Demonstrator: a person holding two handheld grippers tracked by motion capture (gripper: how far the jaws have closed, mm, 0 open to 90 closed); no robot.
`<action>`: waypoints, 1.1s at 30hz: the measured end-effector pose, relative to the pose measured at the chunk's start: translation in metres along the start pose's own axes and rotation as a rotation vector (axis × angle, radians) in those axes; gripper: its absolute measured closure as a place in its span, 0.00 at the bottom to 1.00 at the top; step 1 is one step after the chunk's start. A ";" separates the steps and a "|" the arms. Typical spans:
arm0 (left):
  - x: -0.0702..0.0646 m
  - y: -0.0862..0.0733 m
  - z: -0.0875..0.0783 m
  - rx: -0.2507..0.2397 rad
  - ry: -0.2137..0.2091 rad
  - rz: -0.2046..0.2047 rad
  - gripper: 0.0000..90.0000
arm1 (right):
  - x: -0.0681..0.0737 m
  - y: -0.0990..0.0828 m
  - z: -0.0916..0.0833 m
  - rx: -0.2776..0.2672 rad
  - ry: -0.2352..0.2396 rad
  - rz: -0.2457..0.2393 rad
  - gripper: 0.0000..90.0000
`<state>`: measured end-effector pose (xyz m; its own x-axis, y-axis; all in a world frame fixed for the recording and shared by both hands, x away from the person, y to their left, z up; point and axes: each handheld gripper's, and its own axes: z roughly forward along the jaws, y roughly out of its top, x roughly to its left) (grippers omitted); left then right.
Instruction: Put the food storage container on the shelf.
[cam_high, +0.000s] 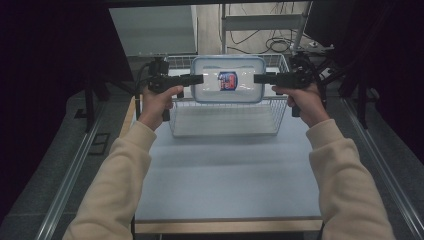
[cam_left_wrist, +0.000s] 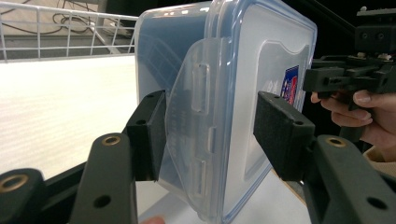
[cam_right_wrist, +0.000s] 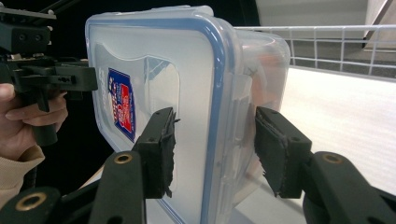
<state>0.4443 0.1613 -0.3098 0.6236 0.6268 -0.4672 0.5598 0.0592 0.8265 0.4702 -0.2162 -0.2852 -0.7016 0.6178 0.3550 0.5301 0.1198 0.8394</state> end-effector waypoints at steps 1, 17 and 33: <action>0.003 0.001 0.002 0.000 -0.003 -0.010 0.50 | -0.002 0.002 0.002 0.001 -0.004 0.001 0.55; 0.033 0.010 0.017 0.004 -0.028 -0.137 0.51 | -0.026 0.018 0.026 0.014 -0.006 0.112 0.54; 0.052 0.023 0.040 0.012 -0.003 -0.220 0.44 | -0.034 0.020 0.041 -0.015 -0.063 0.229 0.47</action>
<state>0.5113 0.1643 -0.3273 0.4877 0.5972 -0.6368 0.6890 0.1847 0.7009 0.5244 -0.2030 -0.2979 -0.5326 0.6747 0.5110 0.6645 -0.0405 0.7462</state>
